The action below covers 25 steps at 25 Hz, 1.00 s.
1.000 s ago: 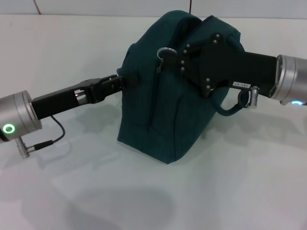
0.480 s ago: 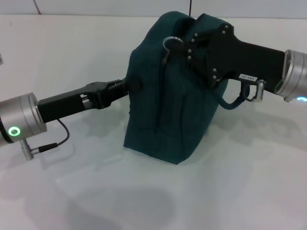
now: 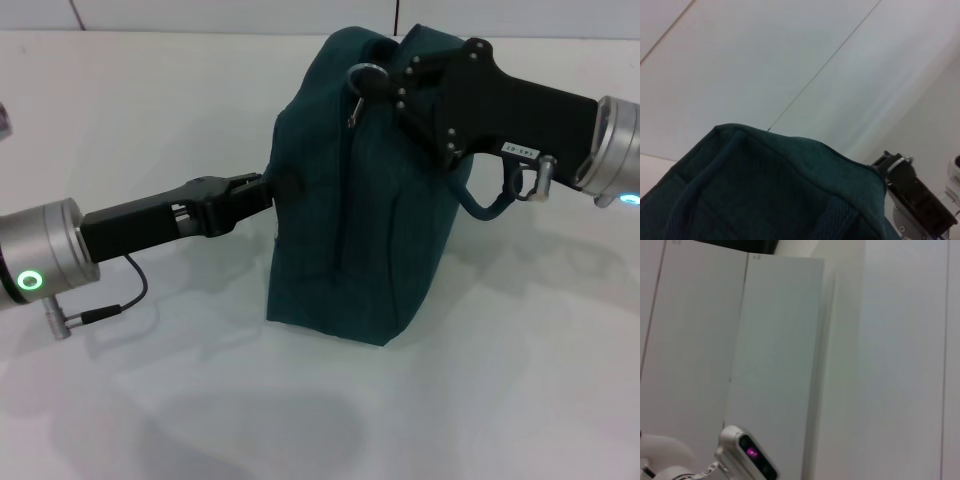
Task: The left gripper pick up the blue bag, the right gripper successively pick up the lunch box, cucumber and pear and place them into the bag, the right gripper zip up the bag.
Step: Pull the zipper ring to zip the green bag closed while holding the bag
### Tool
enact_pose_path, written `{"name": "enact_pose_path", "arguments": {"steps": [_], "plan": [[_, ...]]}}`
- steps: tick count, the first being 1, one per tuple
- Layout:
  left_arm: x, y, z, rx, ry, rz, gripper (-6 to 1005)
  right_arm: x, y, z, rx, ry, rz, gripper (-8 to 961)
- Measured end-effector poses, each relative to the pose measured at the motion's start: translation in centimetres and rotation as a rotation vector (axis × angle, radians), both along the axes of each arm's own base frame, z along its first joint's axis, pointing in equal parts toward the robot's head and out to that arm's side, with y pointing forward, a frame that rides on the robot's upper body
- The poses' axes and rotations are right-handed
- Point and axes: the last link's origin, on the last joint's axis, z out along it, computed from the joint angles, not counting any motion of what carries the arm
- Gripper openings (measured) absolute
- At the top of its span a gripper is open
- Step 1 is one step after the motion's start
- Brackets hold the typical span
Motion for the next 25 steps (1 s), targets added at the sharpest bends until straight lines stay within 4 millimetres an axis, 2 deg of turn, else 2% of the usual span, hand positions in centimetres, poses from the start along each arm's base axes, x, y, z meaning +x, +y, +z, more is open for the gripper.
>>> {"name": "enact_pose_path", "arguments": {"steps": [9, 25], "plan": [[-0.3, -0.4, 0.1, 0.012, 0.001, -0.007, 56, 0.9, 0.0, 0.4, 0.016, 0.012, -0.036, 52], [-0.3, -0.6, -0.5, 0.019, 0.013, -0.025, 54, 0.3, 0.3, 1.2, 0.033, 0.056, -0.029, 57]]}}
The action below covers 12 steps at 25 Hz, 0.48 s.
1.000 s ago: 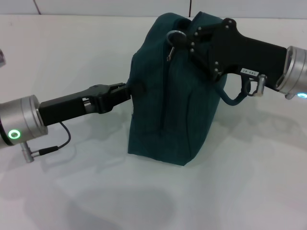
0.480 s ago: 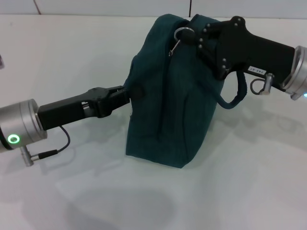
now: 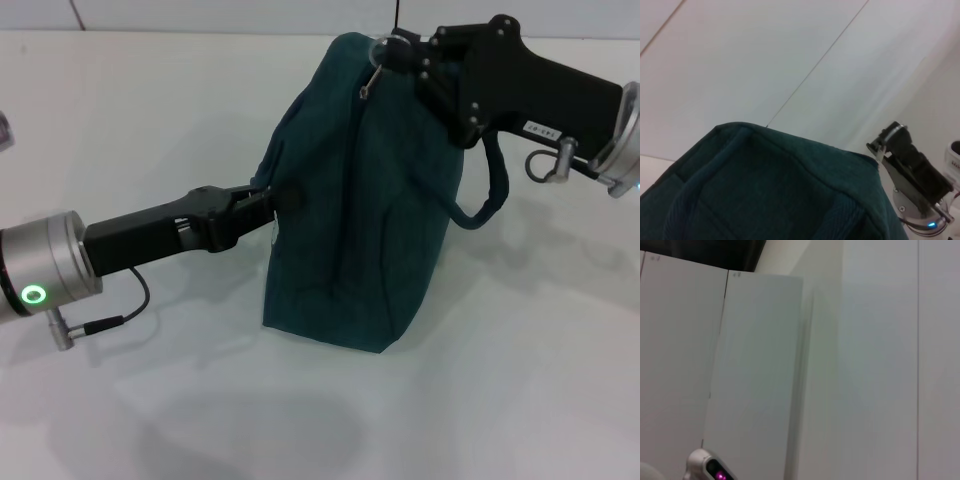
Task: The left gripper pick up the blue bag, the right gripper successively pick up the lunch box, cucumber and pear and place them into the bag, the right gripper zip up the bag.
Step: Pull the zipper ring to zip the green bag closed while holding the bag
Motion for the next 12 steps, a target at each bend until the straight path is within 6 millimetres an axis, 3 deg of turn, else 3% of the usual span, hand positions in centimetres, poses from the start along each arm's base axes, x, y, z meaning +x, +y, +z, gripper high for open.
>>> {"name": "enact_pose_path", "arguments": {"steps": [12], "plan": [[0.0, -0.2, -0.1, 0.026, 0.006, -0.026, 62, 0.7, 1.5, -0.2, 0.048, -0.023, -0.107, 61]]}}
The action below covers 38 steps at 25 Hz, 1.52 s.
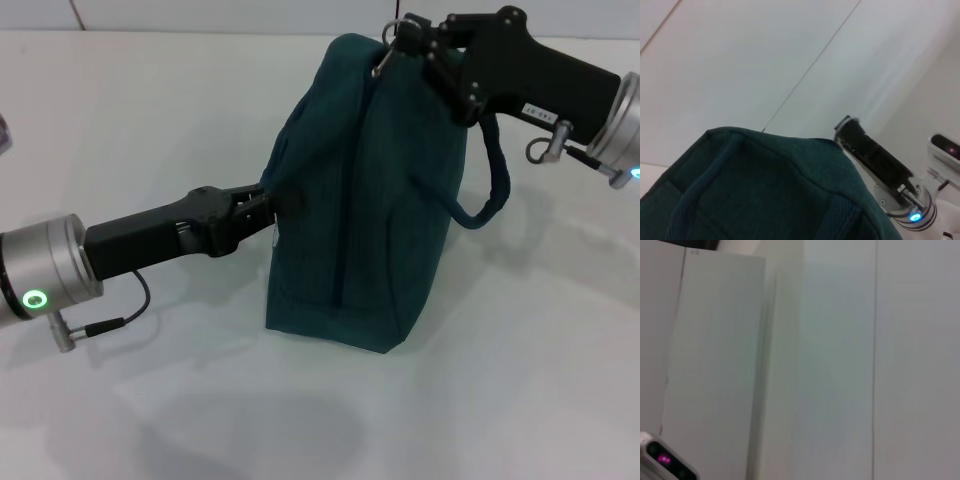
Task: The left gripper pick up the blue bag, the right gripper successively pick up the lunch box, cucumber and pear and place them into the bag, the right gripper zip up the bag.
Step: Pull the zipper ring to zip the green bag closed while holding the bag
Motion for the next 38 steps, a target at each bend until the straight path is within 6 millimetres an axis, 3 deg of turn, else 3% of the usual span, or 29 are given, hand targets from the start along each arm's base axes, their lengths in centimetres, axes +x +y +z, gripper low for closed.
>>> {"name": "enact_pose_path", "arguments": {"steps": [11, 18, 38], "plan": [[0.2, 0.2, 0.0, 0.007, -0.003, -0.009, 72, -0.2, 0.8, 0.2, -0.146, 0.110, -0.158, 65], [0.5, 0.3, 0.0, 0.010, -0.018, -0.009, 78, 0.8, 1.8, 0.7, -0.300, 0.248, -0.377, 67], [-1.0, -0.8, 0.7, 0.053, -0.042, 0.041, 96, 4.8, 2.8, 0.2, -0.257, 0.265, -0.624, 74]]}}
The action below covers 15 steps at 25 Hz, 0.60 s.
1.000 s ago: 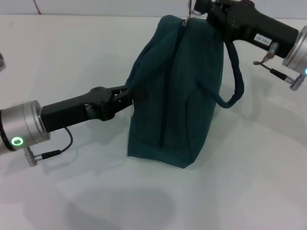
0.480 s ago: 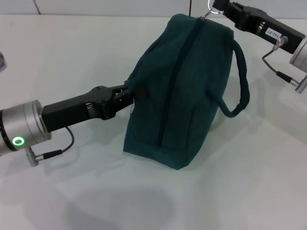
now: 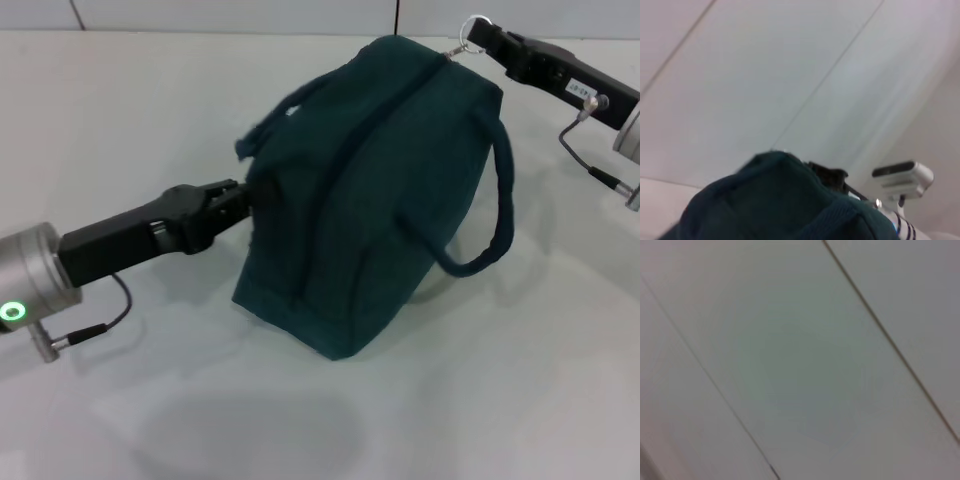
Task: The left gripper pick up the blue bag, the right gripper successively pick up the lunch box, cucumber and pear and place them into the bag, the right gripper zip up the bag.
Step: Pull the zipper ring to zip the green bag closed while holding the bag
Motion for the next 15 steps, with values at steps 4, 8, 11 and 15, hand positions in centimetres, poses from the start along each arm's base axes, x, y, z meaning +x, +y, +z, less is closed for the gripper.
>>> {"name": "enact_pose_path", "arguments": {"steps": [4, 8, 11, 15], "plan": [[-0.85, -0.62, 0.64, 0.060, -0.005, 0.018, 100, 0.52, -0.08, -0.04, 0.006, -0.007, -0.017, 75], [-0.77, -0.74, 0.44, 0.056, -0.009, 0.015, 104, 0.53, -0.14, -0.09, 0.005, -0.005, -0.016, 76], [-0.45, -0.67, 0.13, 0.041, -0.008, 0.001, 106, 0.49, -0.15, -0.08, 0.005, -0.006, -0.013, 77], [0.01, -0.61, -0.06, 0.028, -0.013, -0.022, 169, 0.44, -0.18, -0.04, 0.005, -0.007, -0.008, 79]]}}
